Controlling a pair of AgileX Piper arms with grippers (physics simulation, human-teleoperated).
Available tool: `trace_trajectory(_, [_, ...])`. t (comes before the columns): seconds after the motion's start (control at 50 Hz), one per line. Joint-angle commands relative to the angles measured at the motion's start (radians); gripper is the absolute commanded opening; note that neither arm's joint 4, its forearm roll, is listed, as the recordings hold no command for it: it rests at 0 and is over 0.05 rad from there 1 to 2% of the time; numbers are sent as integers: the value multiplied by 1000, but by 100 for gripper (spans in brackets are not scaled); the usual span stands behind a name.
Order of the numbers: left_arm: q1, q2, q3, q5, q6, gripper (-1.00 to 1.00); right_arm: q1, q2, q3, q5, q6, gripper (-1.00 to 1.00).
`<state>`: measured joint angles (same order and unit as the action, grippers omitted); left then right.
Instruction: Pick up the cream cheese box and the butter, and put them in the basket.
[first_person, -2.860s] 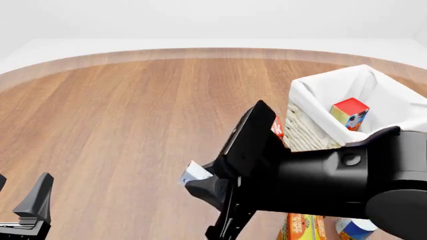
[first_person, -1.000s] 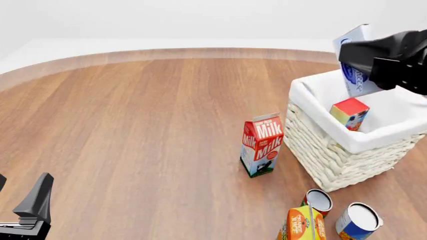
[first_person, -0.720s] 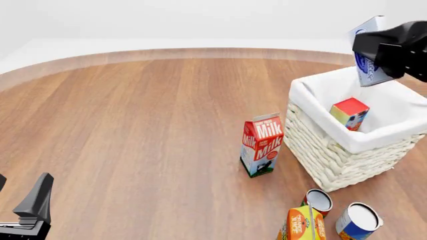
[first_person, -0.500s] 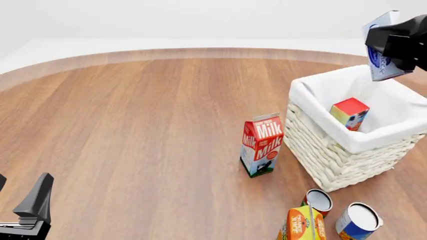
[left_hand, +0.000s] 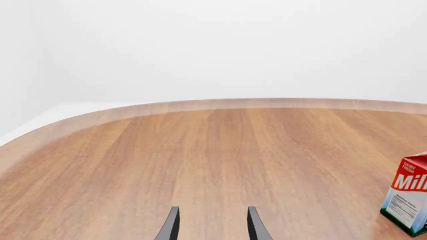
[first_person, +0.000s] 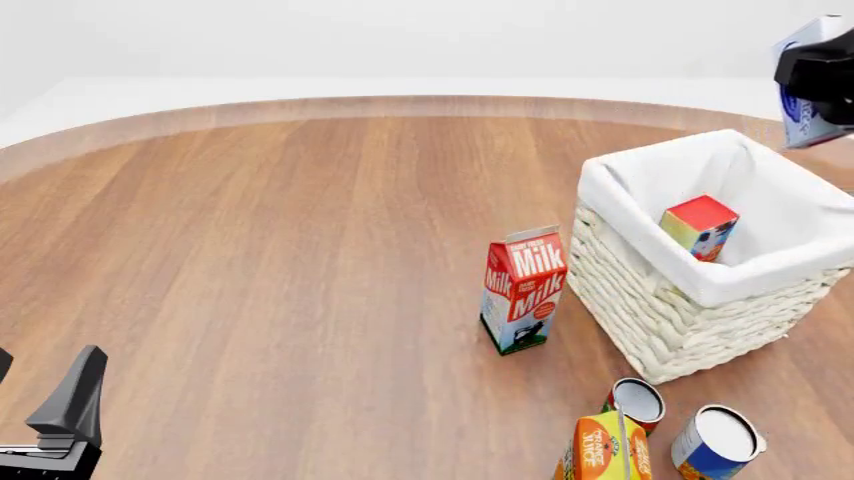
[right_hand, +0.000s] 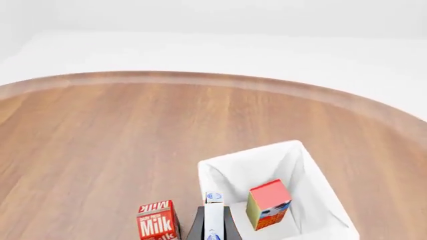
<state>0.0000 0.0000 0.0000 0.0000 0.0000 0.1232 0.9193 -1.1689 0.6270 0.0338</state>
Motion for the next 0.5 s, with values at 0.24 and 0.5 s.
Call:
trace_trajectory(0.24, [0,0,0,0,0,100,-87,-20,1,32,-110,-100])
trace_trajectory(0.5, [0,0,0,0,0,100,-115,21,22,-24,-96,-100])
